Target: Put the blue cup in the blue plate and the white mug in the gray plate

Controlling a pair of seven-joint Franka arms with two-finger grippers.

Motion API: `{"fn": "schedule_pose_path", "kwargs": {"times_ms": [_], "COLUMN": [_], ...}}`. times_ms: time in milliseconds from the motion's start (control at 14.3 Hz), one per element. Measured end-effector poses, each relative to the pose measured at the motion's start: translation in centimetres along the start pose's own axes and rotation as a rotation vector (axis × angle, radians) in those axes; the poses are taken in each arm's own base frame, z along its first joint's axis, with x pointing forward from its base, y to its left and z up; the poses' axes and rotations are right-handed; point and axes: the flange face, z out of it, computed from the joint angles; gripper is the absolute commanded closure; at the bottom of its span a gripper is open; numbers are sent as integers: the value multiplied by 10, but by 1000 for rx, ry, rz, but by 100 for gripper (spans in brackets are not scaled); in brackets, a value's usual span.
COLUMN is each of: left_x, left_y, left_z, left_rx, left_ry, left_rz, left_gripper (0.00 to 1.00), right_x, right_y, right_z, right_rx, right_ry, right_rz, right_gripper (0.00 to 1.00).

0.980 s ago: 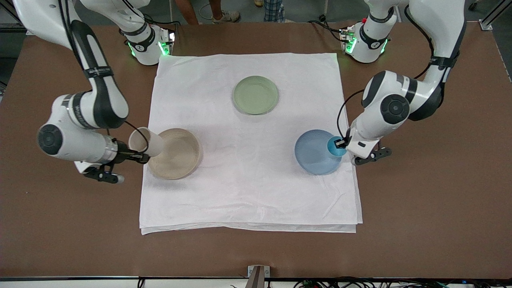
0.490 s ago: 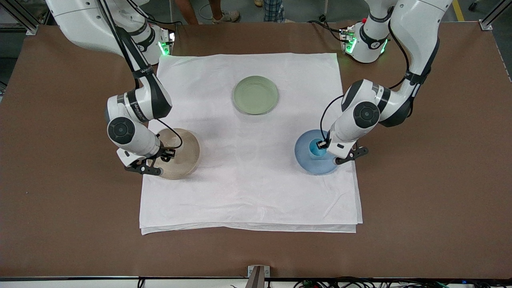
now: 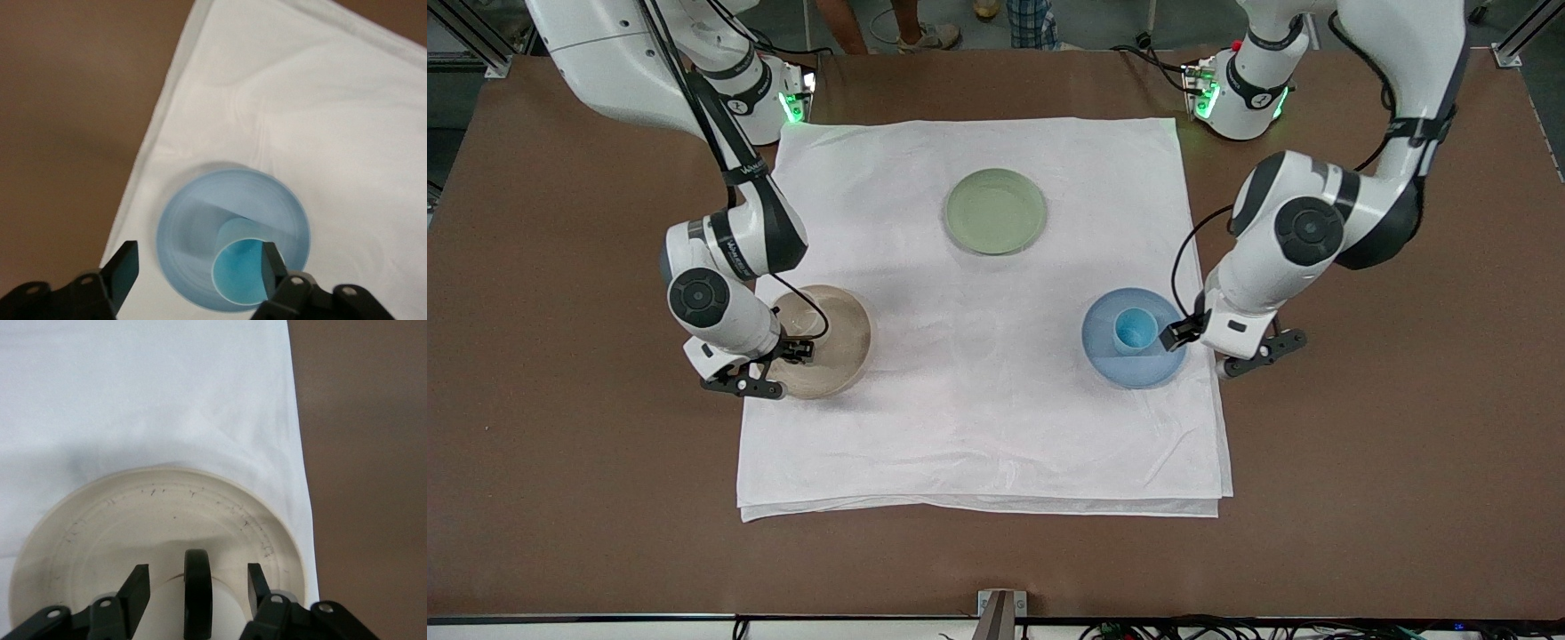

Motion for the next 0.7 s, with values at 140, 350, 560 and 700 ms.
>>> {"fn": "schedule_pose_path", "kwargs": {"times_ms": [140, 350, 560, 700], "left_x": [16, 39, 53, 46], "left_y": [-11, -39, -84, -107], "left_z": [-62, -138, -189, -216], "left_rx": [57, 90, 110, 95], "left_ry": [43, 74, 71, 46], "left_rz": [38, 132, 234, 277], "left_gripper": [0, 0, 0, 0], "right_x": [12, 35, 52, 52], "right_y": [3, 44, 138, 201], "right_z": [-35, -112, -181, -208], "right_rx": [-6, -15, 21, 44], "right_ry": [0, -57, -142, -150], "right_rz": [10, -24, -102, -145], "right_gripper": [0, 0, 0, 0]}}
